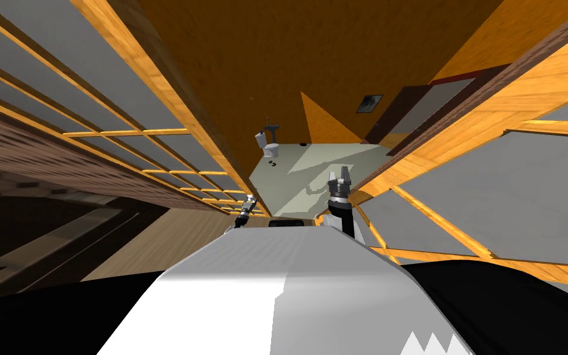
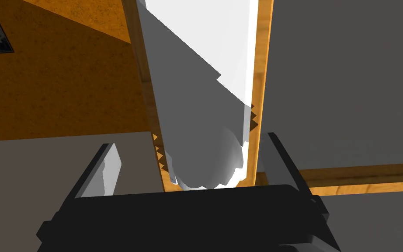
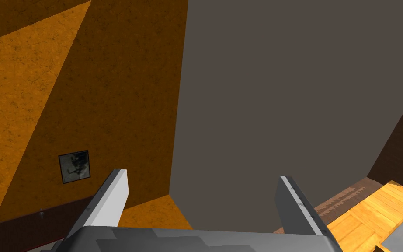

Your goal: Pull the door open

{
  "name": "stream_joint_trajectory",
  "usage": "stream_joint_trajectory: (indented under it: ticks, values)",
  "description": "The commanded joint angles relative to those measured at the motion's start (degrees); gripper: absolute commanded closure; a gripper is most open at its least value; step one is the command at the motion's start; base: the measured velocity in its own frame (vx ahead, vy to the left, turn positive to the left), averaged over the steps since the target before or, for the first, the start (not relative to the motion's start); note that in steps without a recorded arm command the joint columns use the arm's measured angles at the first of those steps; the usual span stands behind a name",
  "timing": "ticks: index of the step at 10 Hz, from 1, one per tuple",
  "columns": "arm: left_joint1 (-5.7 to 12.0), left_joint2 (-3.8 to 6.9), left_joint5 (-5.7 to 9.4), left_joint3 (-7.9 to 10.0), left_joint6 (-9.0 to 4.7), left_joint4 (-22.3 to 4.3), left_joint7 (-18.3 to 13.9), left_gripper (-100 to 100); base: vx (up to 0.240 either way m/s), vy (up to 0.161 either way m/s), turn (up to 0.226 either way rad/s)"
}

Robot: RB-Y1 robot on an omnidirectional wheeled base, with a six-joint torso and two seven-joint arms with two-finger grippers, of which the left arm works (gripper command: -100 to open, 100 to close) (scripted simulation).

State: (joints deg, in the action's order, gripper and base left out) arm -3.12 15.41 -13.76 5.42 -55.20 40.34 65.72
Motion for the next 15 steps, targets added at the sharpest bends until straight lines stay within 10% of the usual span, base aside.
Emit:
stream_joint_trajectory:
  ticks: [1,6,15]
  values:
    - [0.08,0.03,0.03,0.00,0.07,-0.08,0.01,100,-0.022,-0.003,0.019]
    - [0.08,0.03,0.03,0.00,0.07,-0.08,0.01,100,-0.011,0.006,-0.003]
    - [0.43,0.07,3.93,-0.80,0.64,-0.02,-12.49,100,-0.038,0.014,-0.053]
